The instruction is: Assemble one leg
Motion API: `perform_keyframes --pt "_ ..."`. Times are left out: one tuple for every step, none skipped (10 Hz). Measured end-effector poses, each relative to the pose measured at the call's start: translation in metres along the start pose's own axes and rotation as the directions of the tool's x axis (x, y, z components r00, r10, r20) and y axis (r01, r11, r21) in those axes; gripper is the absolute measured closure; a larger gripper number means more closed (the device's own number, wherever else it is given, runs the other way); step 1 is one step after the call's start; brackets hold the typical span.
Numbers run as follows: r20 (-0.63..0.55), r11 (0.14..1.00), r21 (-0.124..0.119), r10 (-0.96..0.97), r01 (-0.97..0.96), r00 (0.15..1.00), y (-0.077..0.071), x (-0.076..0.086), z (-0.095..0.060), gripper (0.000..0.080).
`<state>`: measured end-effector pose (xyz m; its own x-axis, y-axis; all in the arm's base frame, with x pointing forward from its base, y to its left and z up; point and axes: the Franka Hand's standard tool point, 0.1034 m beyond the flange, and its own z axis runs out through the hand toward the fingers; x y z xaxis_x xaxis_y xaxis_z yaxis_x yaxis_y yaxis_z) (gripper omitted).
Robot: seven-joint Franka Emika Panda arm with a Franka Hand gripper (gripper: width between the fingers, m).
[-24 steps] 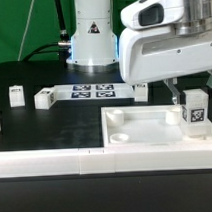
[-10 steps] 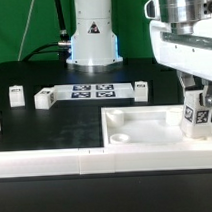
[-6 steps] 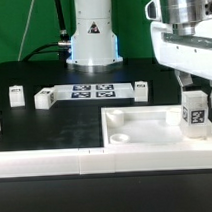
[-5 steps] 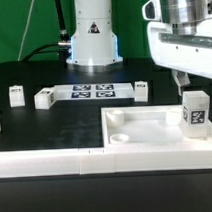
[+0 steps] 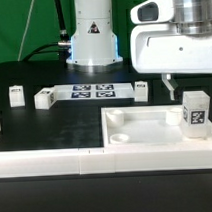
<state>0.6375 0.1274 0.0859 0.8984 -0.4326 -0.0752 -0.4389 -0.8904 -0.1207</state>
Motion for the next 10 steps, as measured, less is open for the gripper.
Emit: perform_keyframes --pt "-0.001 0.995 -0.002 -0.101 0.101 0.995 0.0016 0.0010 0.0002 0.0150" --pt "-0.005 0.978 -0.011 -0.210 0.209 0.978 0.0037 0.0021 0.0006 0.0150" --pt "-0.009 0.945 -0.030 -0.327 0.326 0.945 0.0060 0.0025 0.0020 0.0150" --pt "-0.025 0.911 -0.052 -0.411 0.410 0.911 0.0072 0.0027 0.0049 0.0150" --pt "-0.033 0.887 -0.066 -0.459 0.457 0.888 0.0077 0.0008 0.0085 0.0150" --pt "-0.028 0.859 -0.067 -0.510 0.508 0.860 0.0088 0.0019 0.0078 0.0150" --pt "-0.028 0.863 -0.066 -0.503 0.501 0.864 0.0089 0.0020 0.0080 0.0150" --pt "-0.028 0.863 -0.066 -0.504 0.502 0.863 0.0088 0.0019 0.0080 0.0273" --pt "-0.028 0.863 -0.066 -0.504 0.502 0.863 0.0088 0.0019 0.0081 0.0412" --pt "-0.028 0.862 -0.066 -0.504 0.502 0.863 0.0088 0.0018 0.0081 0.0412"
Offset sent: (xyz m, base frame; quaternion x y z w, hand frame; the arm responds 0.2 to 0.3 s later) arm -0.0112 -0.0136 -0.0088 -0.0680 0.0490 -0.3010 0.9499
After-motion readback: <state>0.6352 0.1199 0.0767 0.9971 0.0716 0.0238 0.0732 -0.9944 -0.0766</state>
